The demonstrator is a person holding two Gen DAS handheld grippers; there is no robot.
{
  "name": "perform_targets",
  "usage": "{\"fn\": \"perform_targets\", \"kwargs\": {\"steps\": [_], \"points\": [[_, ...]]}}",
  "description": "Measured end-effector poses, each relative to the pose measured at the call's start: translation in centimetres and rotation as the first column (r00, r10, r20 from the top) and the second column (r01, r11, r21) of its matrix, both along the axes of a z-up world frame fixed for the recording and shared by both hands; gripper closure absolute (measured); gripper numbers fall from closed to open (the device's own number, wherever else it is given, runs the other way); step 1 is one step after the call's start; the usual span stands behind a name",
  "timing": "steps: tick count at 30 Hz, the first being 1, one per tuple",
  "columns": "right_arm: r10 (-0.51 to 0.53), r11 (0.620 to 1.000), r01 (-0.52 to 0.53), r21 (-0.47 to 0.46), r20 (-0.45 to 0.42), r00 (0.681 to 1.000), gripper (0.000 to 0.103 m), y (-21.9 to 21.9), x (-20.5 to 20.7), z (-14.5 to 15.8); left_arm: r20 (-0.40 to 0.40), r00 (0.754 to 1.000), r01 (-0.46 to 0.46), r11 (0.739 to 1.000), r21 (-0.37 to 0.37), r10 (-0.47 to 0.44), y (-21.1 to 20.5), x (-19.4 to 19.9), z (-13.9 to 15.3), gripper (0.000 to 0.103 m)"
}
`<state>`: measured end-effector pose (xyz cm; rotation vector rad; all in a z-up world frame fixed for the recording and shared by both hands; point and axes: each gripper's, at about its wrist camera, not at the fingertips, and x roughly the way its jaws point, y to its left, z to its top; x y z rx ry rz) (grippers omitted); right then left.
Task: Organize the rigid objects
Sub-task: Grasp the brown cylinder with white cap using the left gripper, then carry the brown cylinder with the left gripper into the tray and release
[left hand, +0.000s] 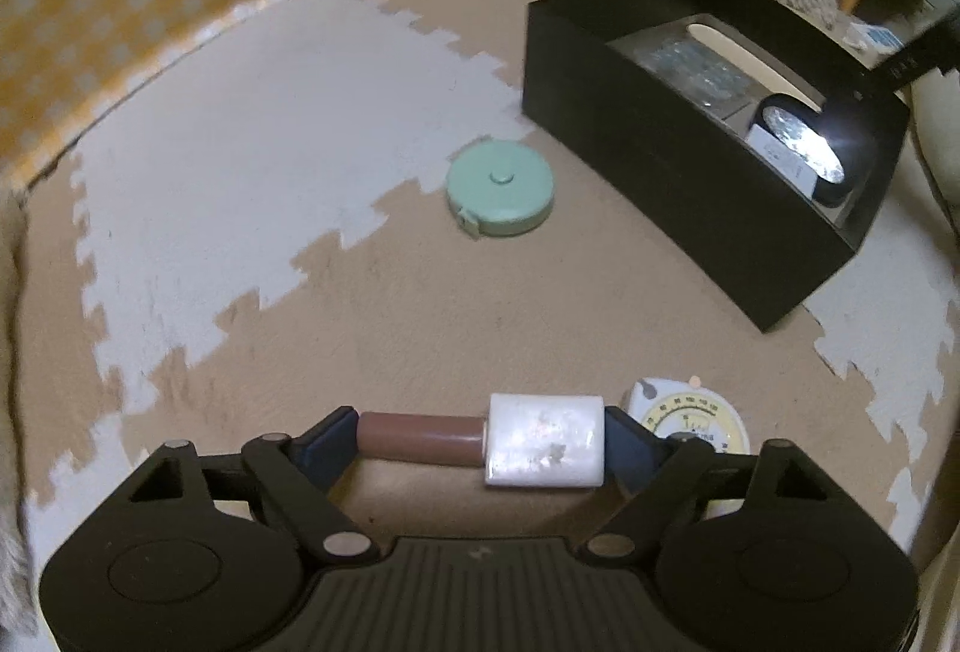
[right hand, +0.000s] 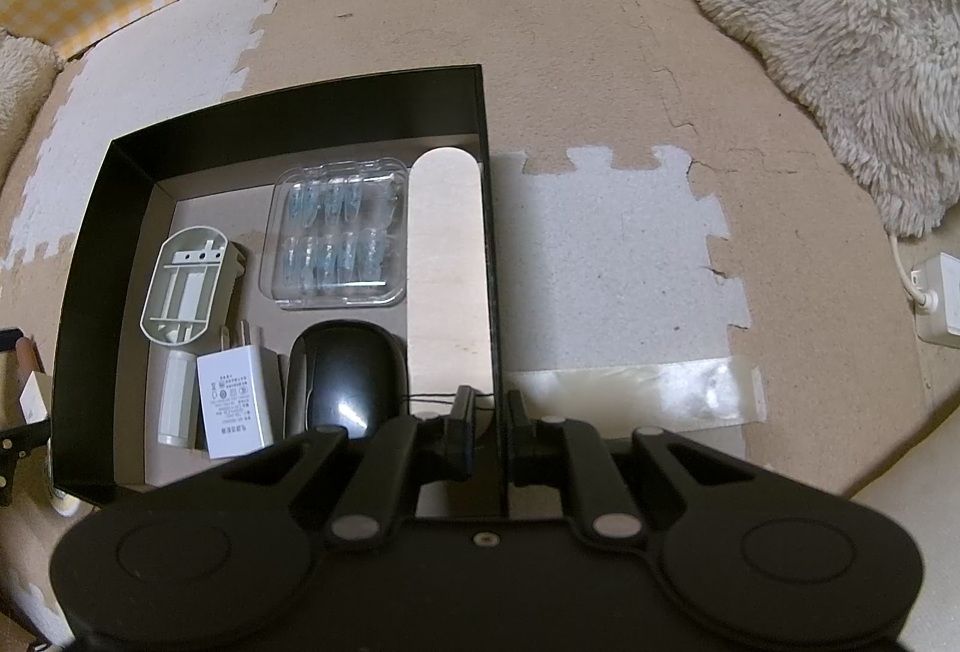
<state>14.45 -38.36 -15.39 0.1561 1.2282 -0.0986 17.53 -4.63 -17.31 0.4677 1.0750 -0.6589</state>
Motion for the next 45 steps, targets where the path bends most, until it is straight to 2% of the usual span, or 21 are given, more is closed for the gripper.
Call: {"fn": "perform_targets", "kwargs": {"steps": [10,13,18,20,25,29,35,41,45], "points": [[0.000,1.000,0.000,0.000,0.000,1.000,0.091,0.0,0.0,0.0,-0.020,0.999,-0.044,0.999,-0.015,0.044,0.4,0.3,0.1,0.018],[0.000,1.000,0.000,0.000,0.000,1.000,0.091,0.0,0.0,0.0,-0.005,0.998,-0.068,0.997,-0.029,0.068,0.6,0.6,0.6,0.018],[0.000,1.000,0.000,-0.001,0.000,1.000,0.091,0.1,0.0,0.0,0.016,0.990,-0.138,0.981,-0.134,0.141,0.8,0.6,2.7,0.018],[0.001,1.000,-0.001,-0.001,0.000,1.000,0.091,0.0,0.0,0.0,0.026,0.989,-0.136,0.975,-0.176,0.143,0.2,0.3,3.7,0.018],[0.003,1.000,-0.003,-0.002,0.000,1.000,0.091,0.1,0.0,0.0,0.045,0.991,-0.113,0.957,-0.268,0.129,-2.8,-0.1,5.8,0.018],[0.003,1.000,-0.003,-0.002,0.001,1.000,0.091,0.1,0.0,0.0,0.014,0.985,-0.156,0.917,-0.366,0.173,-5.3,0.6,7.4,0.018],[0.007,1.000,-0.007,-0.005,0.004,1.000,0.091,0.2,-0.1,0.0,-0.066,0.967,-0.249,0.863,-0.439,0.246,-10.5,2.3,8.1,0.018],[0.008,1.000,-0.008,-0.005,0.005,1.000,0.091,0.2,-0.1,0.0,-0.137,0.948,-0.320,0.843,-0.434,0.289,-15.3,3.5,6.5,0.017],[0.010,1.000,-0.010,-0.004,0.007,1.000,0.091,0.2,-0.1,0.0,-0.138,0.938,-0.345,0.847,-0.404,0.317,-17.7,4.1,4.9,0.017]]}}
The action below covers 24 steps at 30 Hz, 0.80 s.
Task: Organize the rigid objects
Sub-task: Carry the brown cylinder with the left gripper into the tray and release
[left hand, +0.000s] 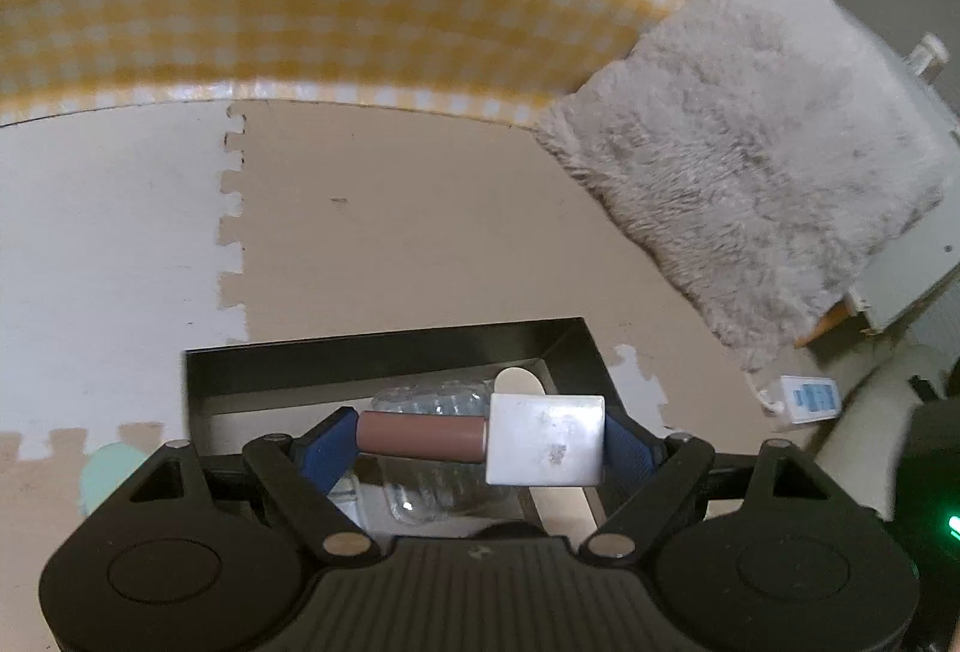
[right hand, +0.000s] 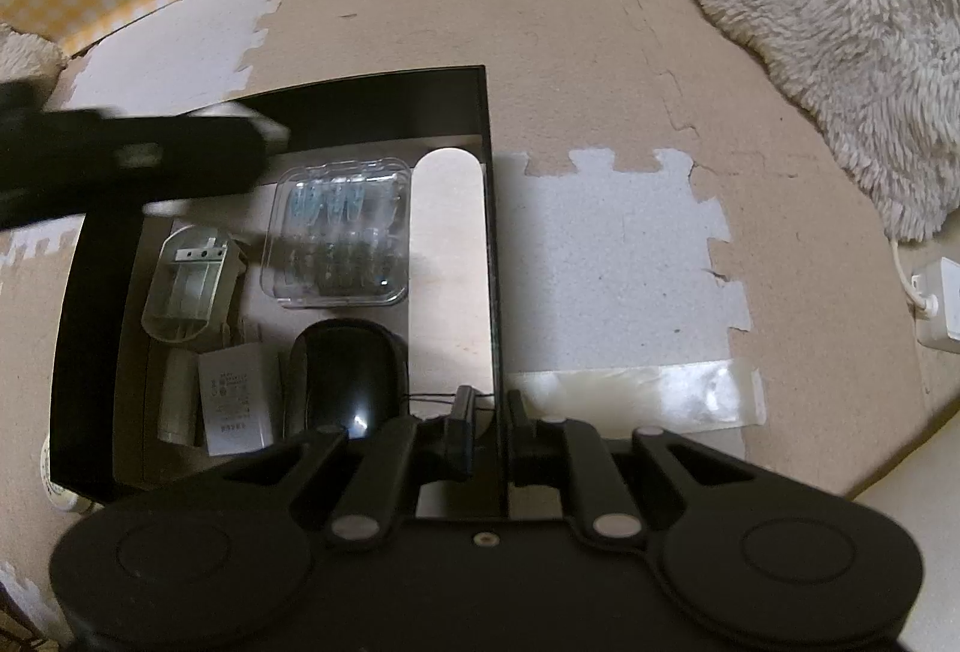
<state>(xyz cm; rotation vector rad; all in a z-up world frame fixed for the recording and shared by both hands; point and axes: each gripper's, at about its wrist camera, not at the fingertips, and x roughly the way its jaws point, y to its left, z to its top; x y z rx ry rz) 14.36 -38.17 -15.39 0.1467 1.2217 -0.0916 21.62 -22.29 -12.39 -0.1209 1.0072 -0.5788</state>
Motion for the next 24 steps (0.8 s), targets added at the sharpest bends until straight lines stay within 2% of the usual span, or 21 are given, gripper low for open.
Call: {"fn": "perform_targets", "kwargs": {"steps": [11,15,18,20,24], "points": [[0.007,1.000,-0.007,-0.005,0.004,1.000,0.091,0.2,-0.1,0.1,-0.082,0.987,-0.138,0.990,-0.022,0.136,-3.1,2.3,-3.1,0.017],[0.007,1.000,-0.007,-0.005,0.004,1.000,0.091,0.3,-0.2,0.1,-0.070,0.986,-0.150,0.988,-0.021,0.149,-3.8,2.5,-3.4,0.016],[0.006,1.000,-0.006,-0.002,0.005,1.000,0.091,0.2,-0.2,0.1,-0.098,0.983,-0.165,0.984,-0.068,0.158,-3.5,2.7,-3.4,0.003],[0.007,1.000,-0.007,-0.003,0.005,1.000,0.091,0.3,-0.1,0.1,-0.097,0.984,-0.155,0.985,-0.075,0.147,-3.3,2.6,-3.0,0.003],[0.007,1.000,-0.007,-0.005,0.004,1.000,0.091,0.4,-0.2,0.2,-0.060,0.993,-0.107,0.994,-0.032,0.105,-2.9,1.9,-2.0,0.003]]}}
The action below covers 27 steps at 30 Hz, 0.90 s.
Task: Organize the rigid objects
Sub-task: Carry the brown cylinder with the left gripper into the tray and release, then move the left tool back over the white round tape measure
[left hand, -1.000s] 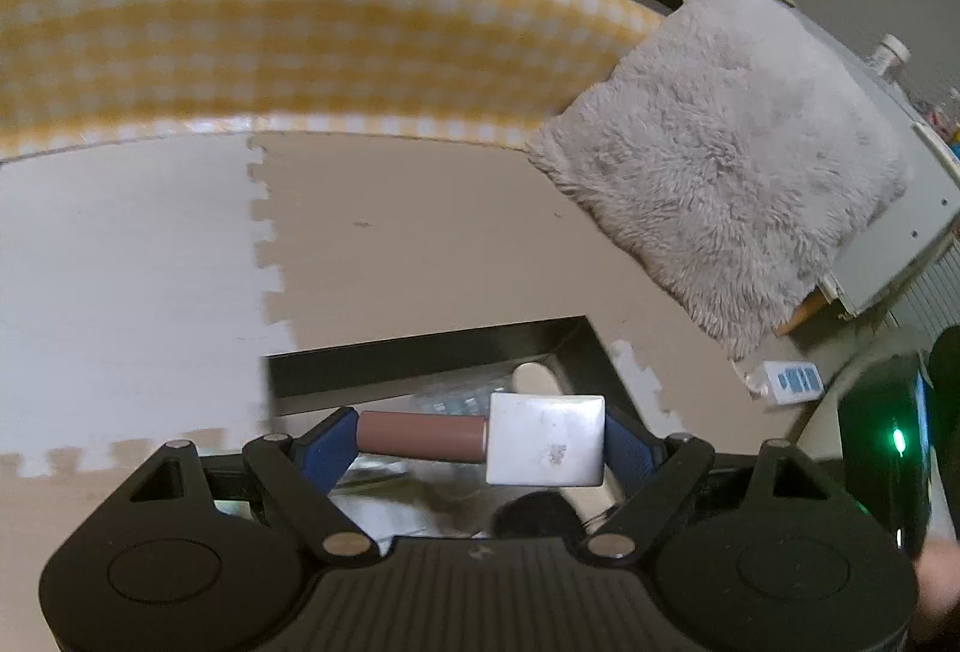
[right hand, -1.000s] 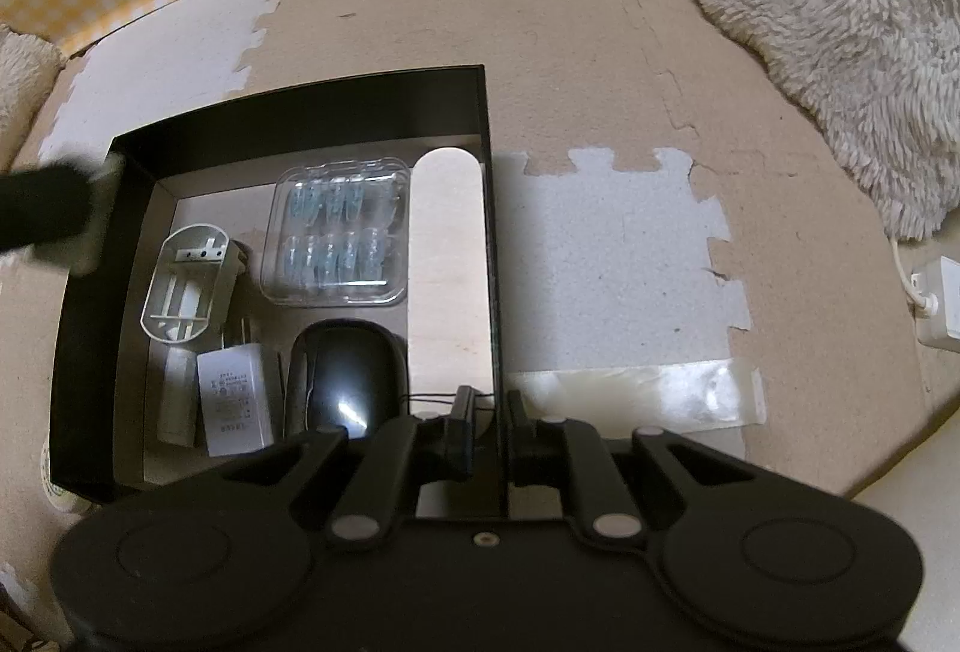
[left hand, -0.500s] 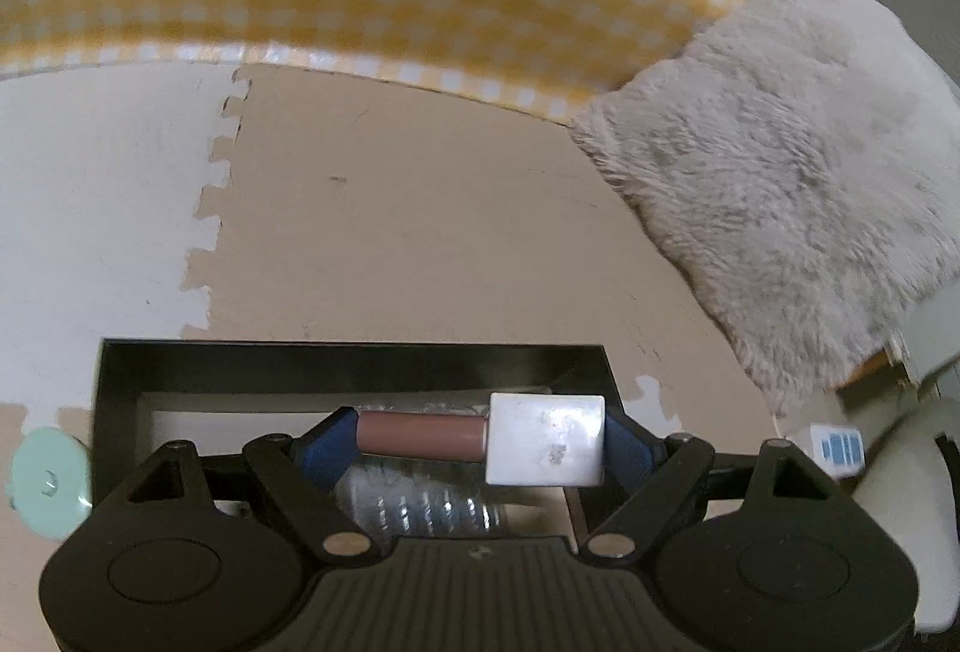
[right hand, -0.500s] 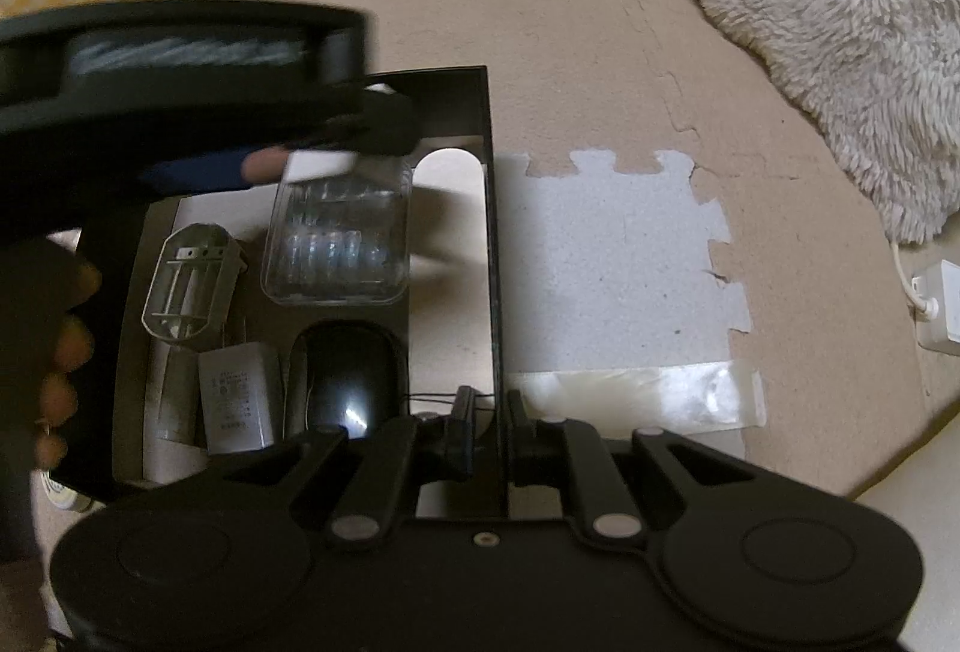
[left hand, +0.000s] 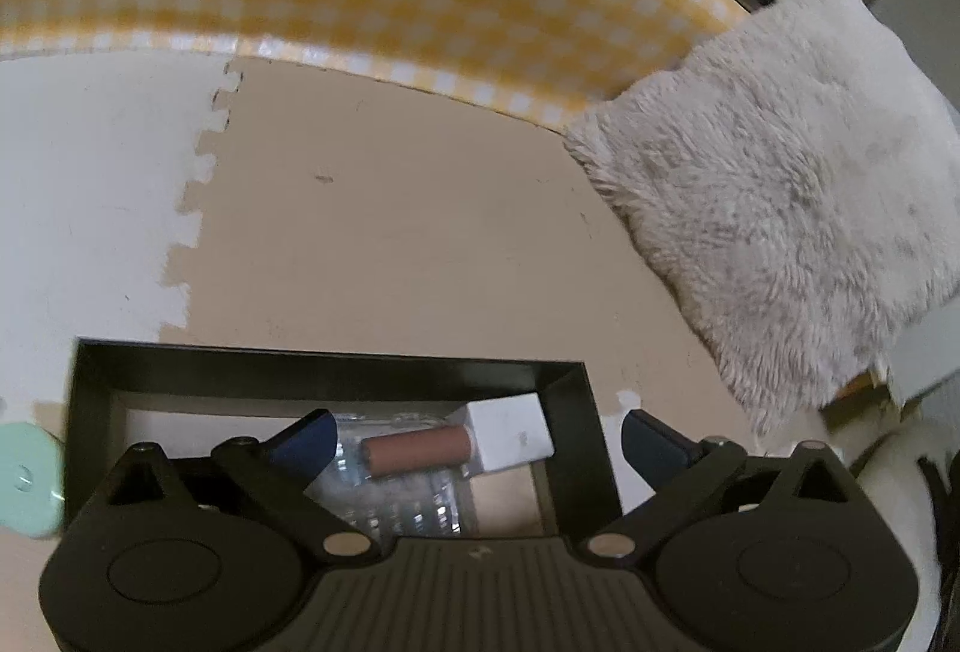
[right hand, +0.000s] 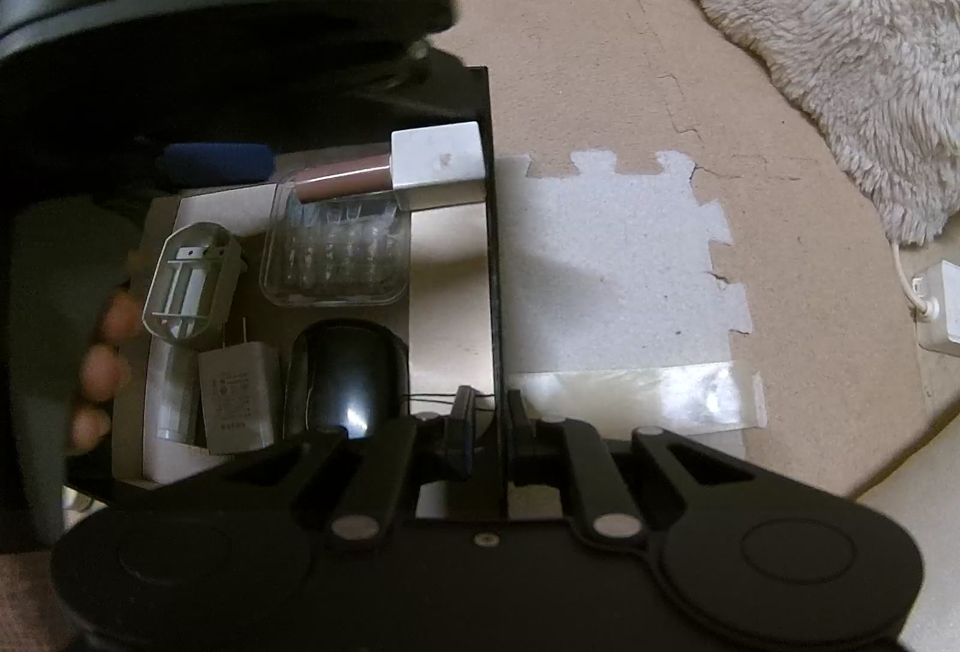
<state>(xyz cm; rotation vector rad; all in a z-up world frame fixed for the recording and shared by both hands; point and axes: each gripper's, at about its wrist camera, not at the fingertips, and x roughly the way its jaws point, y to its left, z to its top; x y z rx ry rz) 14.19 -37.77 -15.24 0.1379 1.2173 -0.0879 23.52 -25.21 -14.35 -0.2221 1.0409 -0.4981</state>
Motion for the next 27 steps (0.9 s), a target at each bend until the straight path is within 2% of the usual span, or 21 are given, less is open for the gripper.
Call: {"fn": "perform_targets", "kwargs": {"steps": [12,27], "points": [[-0.005,1.000,0.005,0.007,0.000,1.000,0.091,-0.2,0.0,0.0,0.055,0.997,0.059,0.996,0.070,-0.063,2.6,-1.9,3.1,0.000],[-0.005,1.000,0.005,0.006,-0.004,1.000,0.091,-0.3,0.1,-0.1,0.090,0.993,0.066,0.994,0.088,-0.074,7.1,-4.4,6.5,0.000]]}}
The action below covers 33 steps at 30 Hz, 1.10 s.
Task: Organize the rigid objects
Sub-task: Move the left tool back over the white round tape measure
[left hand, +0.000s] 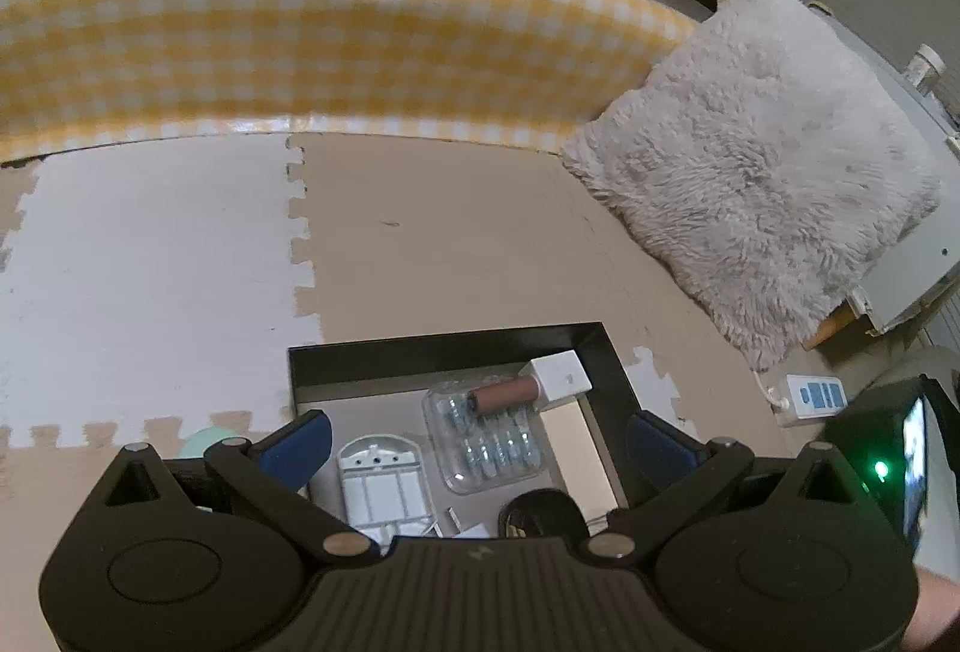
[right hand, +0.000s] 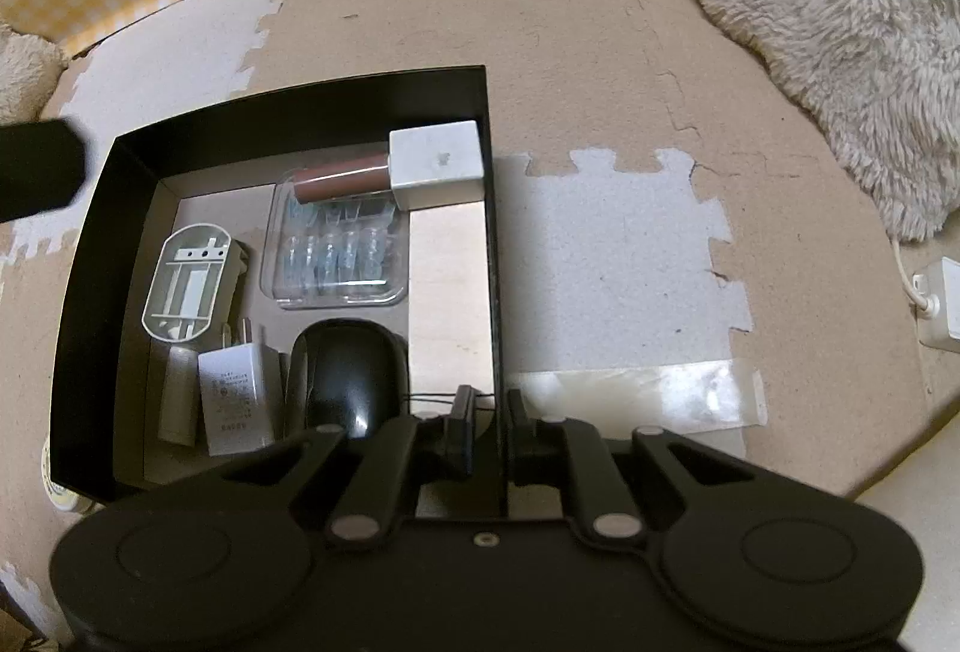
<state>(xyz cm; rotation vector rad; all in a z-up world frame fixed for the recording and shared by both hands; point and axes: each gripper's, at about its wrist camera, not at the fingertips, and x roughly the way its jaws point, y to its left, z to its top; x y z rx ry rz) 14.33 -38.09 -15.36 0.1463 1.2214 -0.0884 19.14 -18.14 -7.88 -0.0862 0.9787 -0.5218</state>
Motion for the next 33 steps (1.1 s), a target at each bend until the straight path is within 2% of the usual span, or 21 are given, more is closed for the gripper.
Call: {"fn": "perform_targets", "kwargs": {"steps": [9,15,24,29,33], "points": [[-0.004,1.000,0.004,0.002,-0.001,1.000,0.091,0.0,0.0,0.0,0.004,1.000,0.001,1.000,0.020,-0.001,3.3,-1.9,0.6,0.000],[-0.009,1.000,0.009,0.004,-0.003,1.000,0.091,-0.1,0.0,0.0,0.048,0.998,0.028,0.999,0.031,-0.029,5.8,-3.6,1.0,0.000],[-0.008,1.000,0.008,-0.003,-0.003,1.000,0.091,0.0,0.0,-0.1,0.090,0.994,0.060,0.995,0.085,-0.067,10.2,-5.8,0.9,0.000],[-0.010,1.000,0.010,-0.003,-0.001,1.000,0.091,-0.1,0.0,-0.1,0.108,0.990,0.080,0.990,0.117,-0.092,12.0,-6.6,0.1,0.000],[-0.014,1.000,0.014,-0.003,-0.002,1.000,0.091,-0.1,0.0,-0.1,0.087,0.993,0.071,0.988,0.138,-0.083,13.0,-7.0,-2.0,0.000]]}}
